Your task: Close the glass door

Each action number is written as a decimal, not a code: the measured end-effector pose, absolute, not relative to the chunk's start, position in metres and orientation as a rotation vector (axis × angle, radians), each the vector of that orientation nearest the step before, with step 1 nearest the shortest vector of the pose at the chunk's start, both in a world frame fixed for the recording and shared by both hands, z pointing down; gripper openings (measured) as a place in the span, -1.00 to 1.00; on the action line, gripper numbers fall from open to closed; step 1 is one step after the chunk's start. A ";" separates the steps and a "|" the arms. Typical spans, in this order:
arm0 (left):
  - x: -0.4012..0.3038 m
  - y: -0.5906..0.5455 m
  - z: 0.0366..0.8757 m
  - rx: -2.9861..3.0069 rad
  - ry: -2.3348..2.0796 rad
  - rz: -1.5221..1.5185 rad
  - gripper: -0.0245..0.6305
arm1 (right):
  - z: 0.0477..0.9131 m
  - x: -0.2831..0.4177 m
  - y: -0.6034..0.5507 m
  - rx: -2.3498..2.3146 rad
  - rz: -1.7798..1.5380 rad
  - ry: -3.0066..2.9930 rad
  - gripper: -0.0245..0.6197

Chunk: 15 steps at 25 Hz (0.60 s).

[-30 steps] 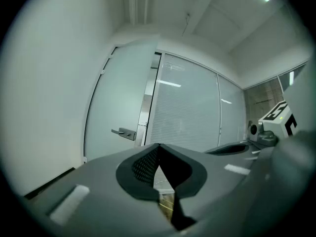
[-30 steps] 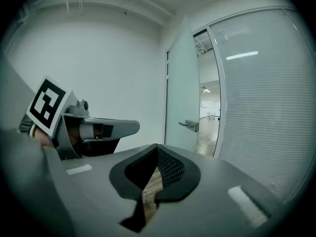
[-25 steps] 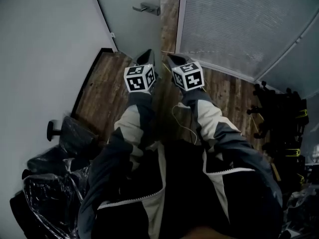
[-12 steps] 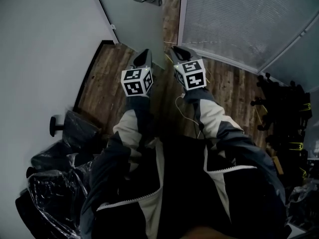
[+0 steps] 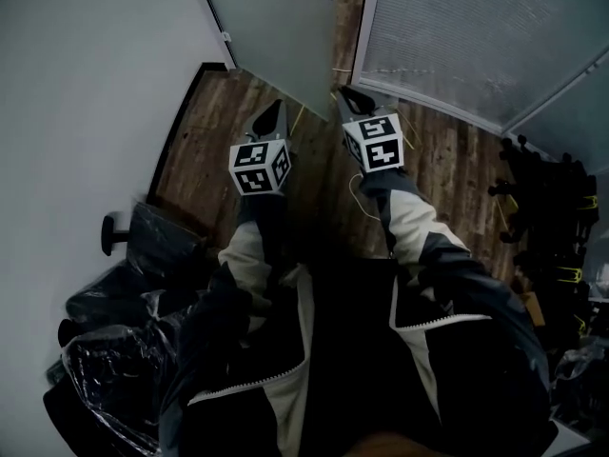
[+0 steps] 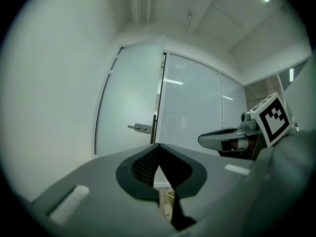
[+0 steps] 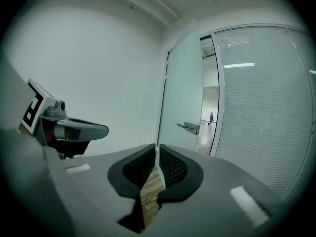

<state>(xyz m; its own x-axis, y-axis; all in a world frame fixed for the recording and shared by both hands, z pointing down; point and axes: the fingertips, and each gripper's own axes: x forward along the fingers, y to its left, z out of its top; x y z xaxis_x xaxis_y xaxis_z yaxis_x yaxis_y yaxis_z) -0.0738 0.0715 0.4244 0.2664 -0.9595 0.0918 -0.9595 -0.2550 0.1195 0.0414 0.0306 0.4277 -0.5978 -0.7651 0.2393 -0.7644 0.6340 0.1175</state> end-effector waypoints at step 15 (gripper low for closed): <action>-0.123 0.019 0.435 2.430 -1.704 -0.025 -0.91 | 0.432 -0.007 -0.017 1.318 0.005 -2.543 -0.83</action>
<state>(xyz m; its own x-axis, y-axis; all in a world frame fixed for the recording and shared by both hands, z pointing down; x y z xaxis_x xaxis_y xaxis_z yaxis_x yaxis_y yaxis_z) -0.1227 0.0186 0.4348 0.3453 -0.9346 0.0856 -0.9317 -0.3304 0.1509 -0.0067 -0.0173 0.4320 -0.5465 -0.8008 0.2450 -0.8018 0.5848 0.1229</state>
